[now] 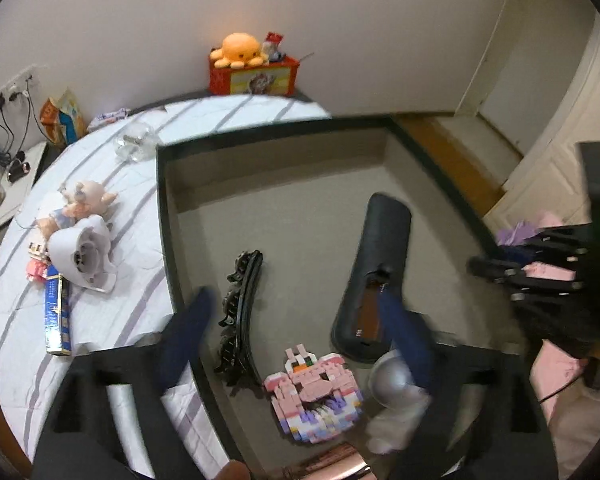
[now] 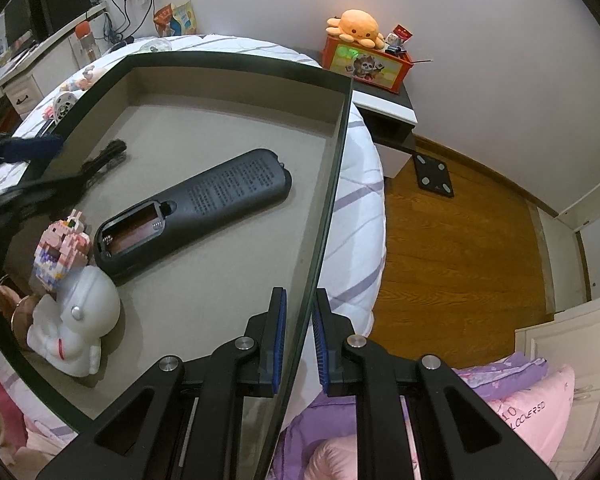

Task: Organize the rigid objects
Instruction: 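Carry the black toy train into the pink box and release it, then grasp the blue rectangular box with the left gripper, then carry the blue box into the pink box and open the left gripper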

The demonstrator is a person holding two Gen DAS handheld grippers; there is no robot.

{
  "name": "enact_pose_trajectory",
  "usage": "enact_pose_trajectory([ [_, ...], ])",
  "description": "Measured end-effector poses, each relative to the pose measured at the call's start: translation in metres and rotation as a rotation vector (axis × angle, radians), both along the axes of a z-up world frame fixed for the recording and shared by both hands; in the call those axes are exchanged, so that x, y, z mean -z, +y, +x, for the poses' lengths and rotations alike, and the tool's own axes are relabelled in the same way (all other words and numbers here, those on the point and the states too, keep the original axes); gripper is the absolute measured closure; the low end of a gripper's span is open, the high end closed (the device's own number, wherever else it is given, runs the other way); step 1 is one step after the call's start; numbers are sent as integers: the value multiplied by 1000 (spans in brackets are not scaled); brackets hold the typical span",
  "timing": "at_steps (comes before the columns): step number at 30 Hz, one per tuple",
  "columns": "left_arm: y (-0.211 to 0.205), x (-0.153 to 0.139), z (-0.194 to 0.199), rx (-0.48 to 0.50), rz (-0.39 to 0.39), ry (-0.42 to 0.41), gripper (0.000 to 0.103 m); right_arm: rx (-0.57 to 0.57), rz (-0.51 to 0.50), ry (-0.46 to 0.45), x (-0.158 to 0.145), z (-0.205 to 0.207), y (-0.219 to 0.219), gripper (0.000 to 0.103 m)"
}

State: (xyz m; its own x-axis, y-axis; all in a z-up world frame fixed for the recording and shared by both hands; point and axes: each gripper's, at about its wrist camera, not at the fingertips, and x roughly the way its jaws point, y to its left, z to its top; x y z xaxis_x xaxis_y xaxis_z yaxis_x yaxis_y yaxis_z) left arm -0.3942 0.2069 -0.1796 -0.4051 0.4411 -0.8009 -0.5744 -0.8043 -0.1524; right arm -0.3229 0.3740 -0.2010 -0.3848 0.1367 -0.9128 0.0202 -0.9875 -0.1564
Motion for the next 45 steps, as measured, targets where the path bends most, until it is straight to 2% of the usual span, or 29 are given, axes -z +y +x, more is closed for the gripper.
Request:
enact_pose_trajectory([
  [2,-11,-13,5,-8,22,40,8,-1,5,-6,1,-3,0,88],
  [5,-41,-30,7,-31,126,46,8,3,12,-9,-1,0,-3,88],
  [6,-52,-34,8,-42,136,54,8,4,15,-11,-2,0,-2,88],
  [9,-83,-30,1,-128,35,121,8,5,26,-16,-2,-1,-3,88],
  [16,-146,12,-38,-341,-80,70,8,12,30,-18,-1,-1,-5,89],
  [20,-150,37,-52,-353,-104,35,10,9,51,-22,0,-3,-6,89],
  [24,-144,51,-60,-336,-117,5,25,9,53,-23,1,-2,-6,89],
  [26,-142,58,-64,-329,-130,-8,41,9,56,-24,1,-2,-5,88],
  [28,-140,62,-66,-326,-146,6,46,6,60,-25,1,-2,-4,89],
  [30,-139,61,-68,-320,-139,11,66,7,58,-26,2,-2,-3,89],
  [32,-141,61,-71,-317,-139,9,76,9,59,-29,3,-2,-3,89],
  [34,-141,61,-76,-319,-144,7,82,9,62,-29,3,-5,-1,89],
  [45,-161,52,-56,-349,-76,-28,83,10,48,-29,2,-8,3,89],
])
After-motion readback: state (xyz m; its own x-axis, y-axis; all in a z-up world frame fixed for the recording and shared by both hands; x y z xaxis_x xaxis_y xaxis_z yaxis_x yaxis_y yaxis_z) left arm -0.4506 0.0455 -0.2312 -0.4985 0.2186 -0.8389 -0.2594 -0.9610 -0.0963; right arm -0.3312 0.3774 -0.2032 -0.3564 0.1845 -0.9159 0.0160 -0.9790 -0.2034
